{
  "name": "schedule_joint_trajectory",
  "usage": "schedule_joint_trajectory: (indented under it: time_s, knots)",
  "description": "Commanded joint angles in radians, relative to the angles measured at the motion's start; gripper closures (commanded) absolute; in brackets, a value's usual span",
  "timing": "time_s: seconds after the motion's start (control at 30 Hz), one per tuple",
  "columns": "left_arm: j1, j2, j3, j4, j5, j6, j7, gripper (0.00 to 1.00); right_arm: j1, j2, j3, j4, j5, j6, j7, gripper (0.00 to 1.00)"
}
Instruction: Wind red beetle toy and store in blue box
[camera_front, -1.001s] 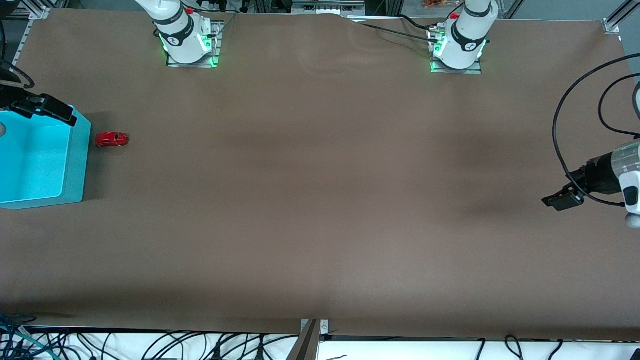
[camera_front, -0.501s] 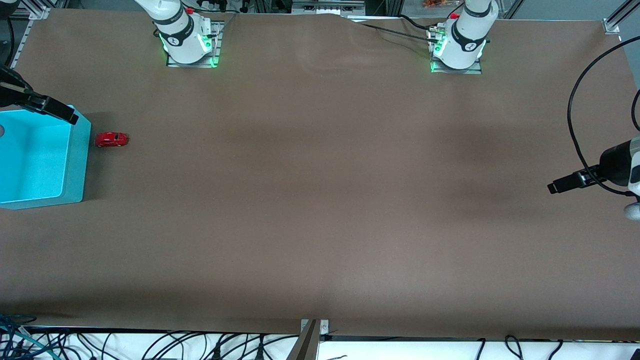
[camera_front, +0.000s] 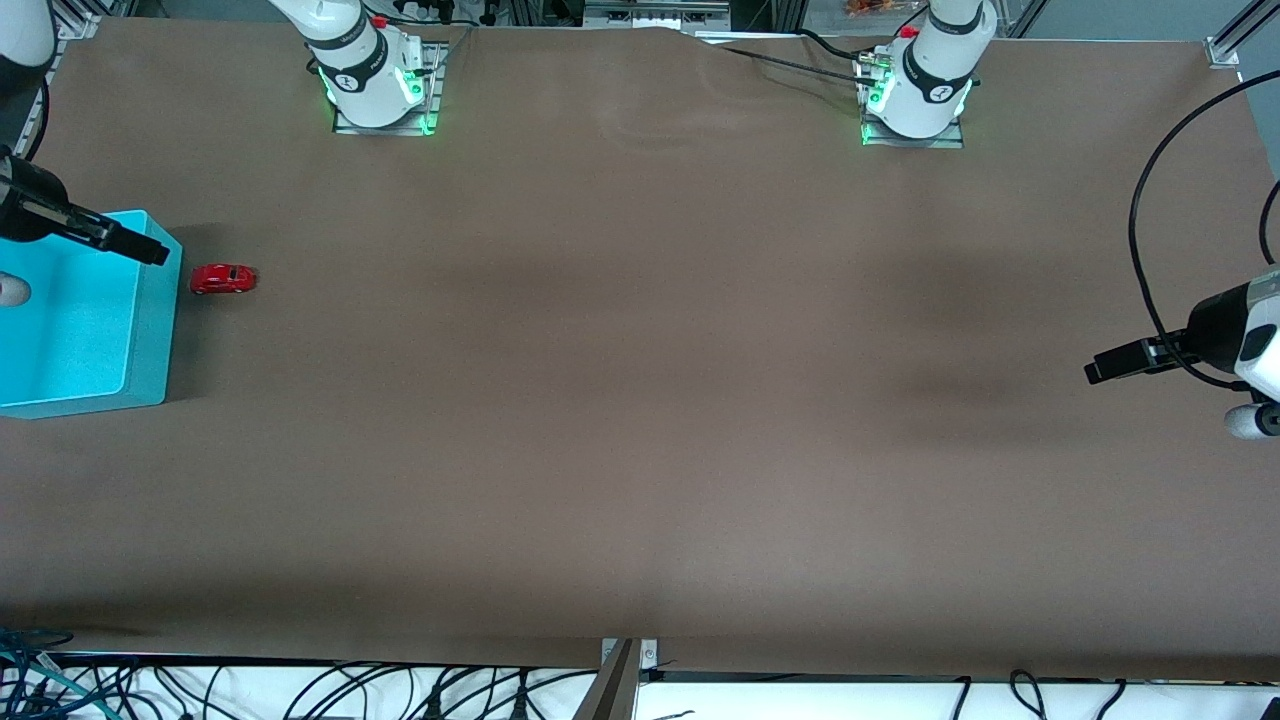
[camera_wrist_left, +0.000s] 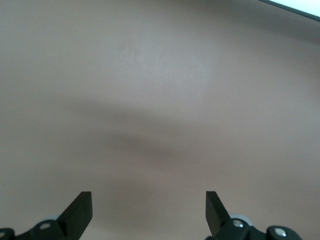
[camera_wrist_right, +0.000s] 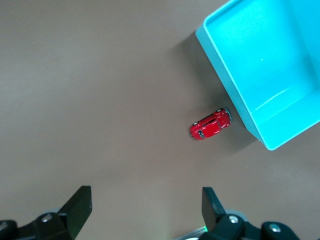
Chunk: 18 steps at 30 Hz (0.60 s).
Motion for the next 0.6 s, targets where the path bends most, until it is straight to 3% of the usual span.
schedule_joint_trajectory:
  time_s: [0.0,0.57]
  knots:
    - [0.004,0.010,0.003,0.027,0.015,-0.016,0.095,0.00,-0.003,-0.052,-0.016,-0.123,0.005,0.088,0.059,0.02]
    - [-0.010,0.015,-0.005,0.042,0.024,-0.013,0.155,0.00,-0.003,-0.058,-0.070,-0.359,-0.009,0.333,0.248,0.01]
